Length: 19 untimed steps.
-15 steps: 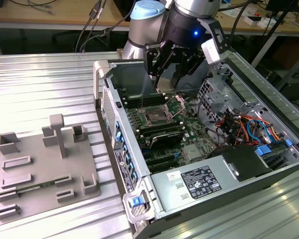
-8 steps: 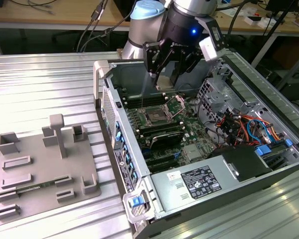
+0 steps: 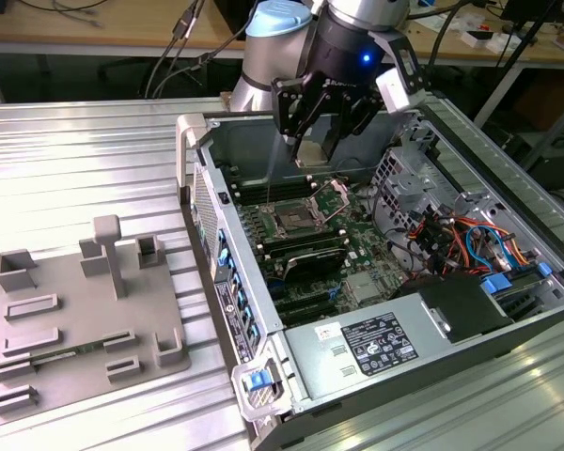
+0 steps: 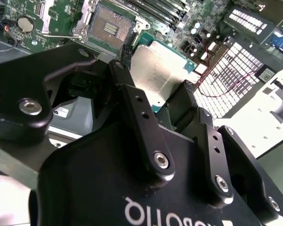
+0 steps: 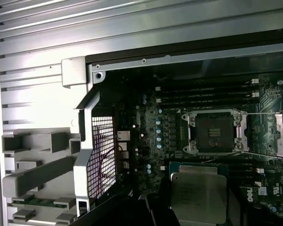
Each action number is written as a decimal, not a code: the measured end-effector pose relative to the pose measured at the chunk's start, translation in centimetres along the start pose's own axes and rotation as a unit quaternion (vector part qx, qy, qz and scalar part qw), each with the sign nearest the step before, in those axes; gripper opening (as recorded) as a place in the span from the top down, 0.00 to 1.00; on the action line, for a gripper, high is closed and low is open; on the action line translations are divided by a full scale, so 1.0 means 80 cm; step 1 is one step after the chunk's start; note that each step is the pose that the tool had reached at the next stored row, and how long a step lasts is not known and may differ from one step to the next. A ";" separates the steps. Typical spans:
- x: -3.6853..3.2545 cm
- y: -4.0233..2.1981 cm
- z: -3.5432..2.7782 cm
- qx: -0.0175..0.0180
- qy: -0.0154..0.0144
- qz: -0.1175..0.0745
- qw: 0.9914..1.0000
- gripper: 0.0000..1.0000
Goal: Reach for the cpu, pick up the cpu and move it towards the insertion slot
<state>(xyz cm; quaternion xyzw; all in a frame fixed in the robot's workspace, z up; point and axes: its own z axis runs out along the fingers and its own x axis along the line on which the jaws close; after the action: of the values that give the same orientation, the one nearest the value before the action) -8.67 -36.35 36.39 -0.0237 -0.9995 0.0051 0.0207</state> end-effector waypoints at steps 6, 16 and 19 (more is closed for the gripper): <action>-0.0042 0.0065 -0.0001 0.003 -0.001 0.000 1.000 0.45; -0.0139 0.0263 0.0008 0.004 -0.001 -0.010 1.000 0.45; -0.0162 0.0315 0.0017 0.004 -0.001 -0.012 1.000 0.45</action>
<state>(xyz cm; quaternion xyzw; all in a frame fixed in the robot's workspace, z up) -7.26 -33.89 36.17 -0.0118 -0.9997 0.0088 0.0199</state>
